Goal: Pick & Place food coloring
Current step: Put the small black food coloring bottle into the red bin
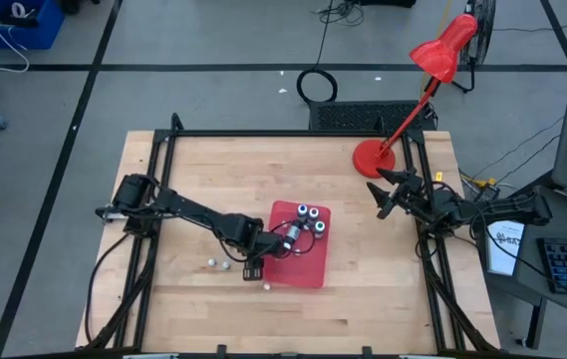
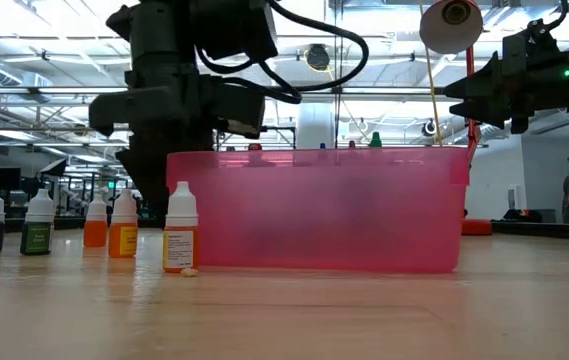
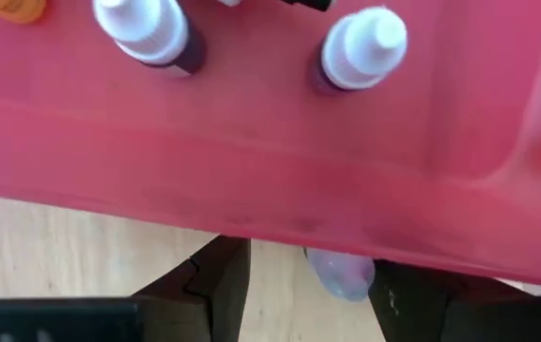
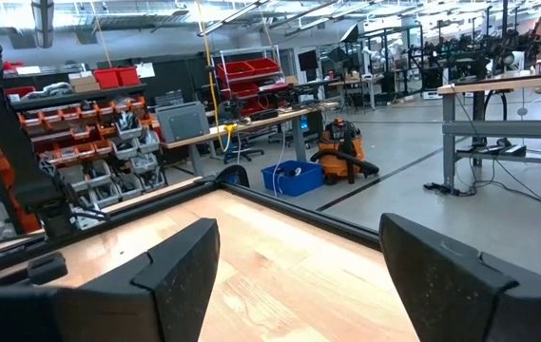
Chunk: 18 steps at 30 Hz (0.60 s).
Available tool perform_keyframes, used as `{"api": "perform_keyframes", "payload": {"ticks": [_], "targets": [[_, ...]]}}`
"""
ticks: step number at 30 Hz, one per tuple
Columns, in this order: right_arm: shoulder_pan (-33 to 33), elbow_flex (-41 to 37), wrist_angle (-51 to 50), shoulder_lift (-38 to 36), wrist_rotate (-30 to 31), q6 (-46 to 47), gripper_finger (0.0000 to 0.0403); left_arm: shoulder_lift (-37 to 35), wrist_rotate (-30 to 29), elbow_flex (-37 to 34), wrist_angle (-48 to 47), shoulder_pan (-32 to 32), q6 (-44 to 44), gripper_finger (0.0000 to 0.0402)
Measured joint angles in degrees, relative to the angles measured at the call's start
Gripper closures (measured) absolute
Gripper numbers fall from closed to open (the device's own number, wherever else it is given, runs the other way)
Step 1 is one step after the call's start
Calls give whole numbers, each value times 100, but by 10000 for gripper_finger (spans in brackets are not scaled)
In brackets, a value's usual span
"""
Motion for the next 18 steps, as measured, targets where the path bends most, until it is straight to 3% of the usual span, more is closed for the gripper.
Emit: {"api": "perform_keyframes", "payload": {"ticks": [8, 15, 18], "targets": [[-1, 1, -29, 0, 0, -17, 124, 0, 4, 0, -2, -7, -67, 220], [-2, 2, -48, 0, 0, -20, 124, 0, 7, 0, -1, -6, -42, 335], [-1, 0, -48, 0, 0, -20, 124, -19, 7, 3, -35, -6, 4, 335]]}}
